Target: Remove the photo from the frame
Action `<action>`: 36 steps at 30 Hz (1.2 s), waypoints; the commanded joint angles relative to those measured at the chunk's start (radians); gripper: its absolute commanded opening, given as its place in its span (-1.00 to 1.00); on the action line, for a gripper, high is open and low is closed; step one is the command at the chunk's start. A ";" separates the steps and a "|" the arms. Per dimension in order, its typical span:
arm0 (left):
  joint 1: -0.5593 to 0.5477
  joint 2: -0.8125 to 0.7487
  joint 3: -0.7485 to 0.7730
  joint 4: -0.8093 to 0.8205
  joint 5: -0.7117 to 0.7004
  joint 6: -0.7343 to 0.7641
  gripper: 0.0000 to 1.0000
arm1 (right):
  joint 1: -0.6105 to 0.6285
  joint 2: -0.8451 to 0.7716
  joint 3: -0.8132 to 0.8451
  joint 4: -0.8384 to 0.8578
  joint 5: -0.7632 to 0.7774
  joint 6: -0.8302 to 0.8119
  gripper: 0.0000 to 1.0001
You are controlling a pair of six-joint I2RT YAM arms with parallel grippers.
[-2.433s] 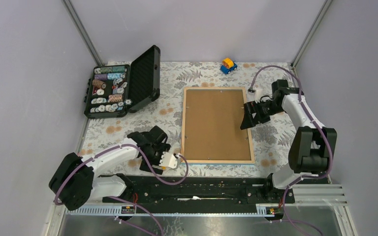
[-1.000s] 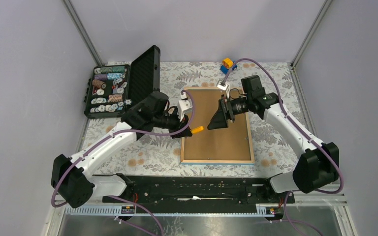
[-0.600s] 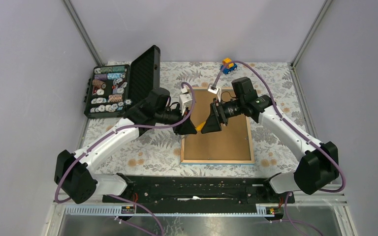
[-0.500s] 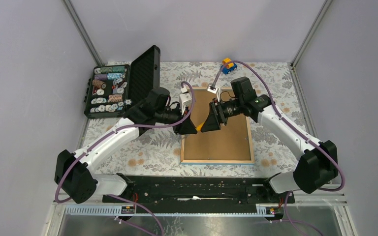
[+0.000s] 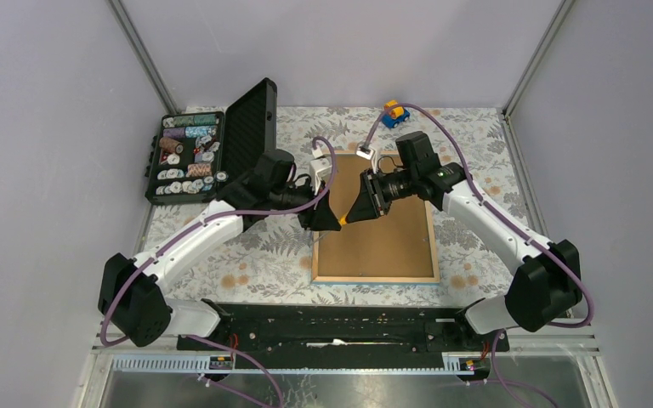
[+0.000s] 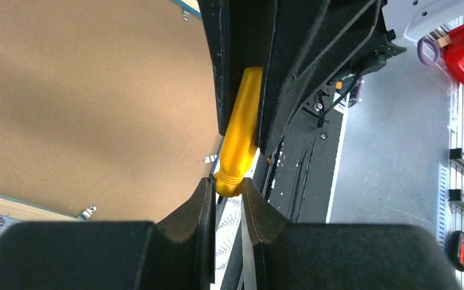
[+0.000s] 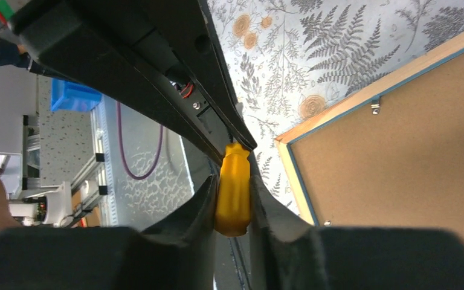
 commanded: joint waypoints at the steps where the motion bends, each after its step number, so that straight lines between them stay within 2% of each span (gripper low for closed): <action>1: -0.005 0.005 0.048 0.066 0.065 -0.015 -0.96 | 0.007 -0.002 0.024 0.033 0.026 0.014 -0.70; 3: 0.002 0.001 0.044 0.070 0.058 -0.023 -0.56 | 0.006 -0.001 0.027 0.028 0.023 0.017 -0.96; 5: 0.023 -0.005 0.039 0.067 0.069 -0.031 -0.13 | 0.006 0.000 0.045 0.000 0.016 0.003 -1.00; 7: 0.042 -0.020 0.030 0.036 0.065 -0.001 0.14 | 0.005 -0.003 0.068 -0.034 0.002 -0.014 -1.00; 10: 0.049 -0.048 0.018 -0.052 0.052 0.114 0.26 | 0.005 -0.020 0.077 -0.052 -0.032 -0.035 -1.00; 15: 0.050 -0.091 -0.026 -0.163 0.087 0.211 0.30 | 0.003 -0.044 0.085 -0.084 -0.051 -0.067 -1.00; 25: 0.049 -0.125 -0.082 -0.181 0.077 0.246 0.26 | 0.005 -0.057 0.110 -0.103 -0.088 -0.058 -1.00; 27: 0.049 -0.113 -0.072 -0.179 0.087 0.245 0.18 | 0.003 -0.053 0.108 -0.104 -0.101 -0.058 -1.00; 30: 0.049 -0.099 -0.060 -0.150 0.122 0.221 -0.09 | 0.003 -0.041 0.104 -0.104 -0.127 -0.052 -1.00; 33: 0.049 -0.083 -0.045 -0.125 0.153 0.196 -0.55 | 0.004 -0.031 0.105 -0.102 -0.142 -0.045 -0.97; 34: 0.049 -0.079 -0.042 -0.118 0.163 0.188 -0.71 | 0.005 -0.030 0.104 -0.102 -0.144 -0.043 -0.82; 36: 0.046 -0.076 -0.044 -0.100 0.176 0.166 -0.97 | 0.004 -0.031 0.098 -0.090 -0.145 -0.030 -0.35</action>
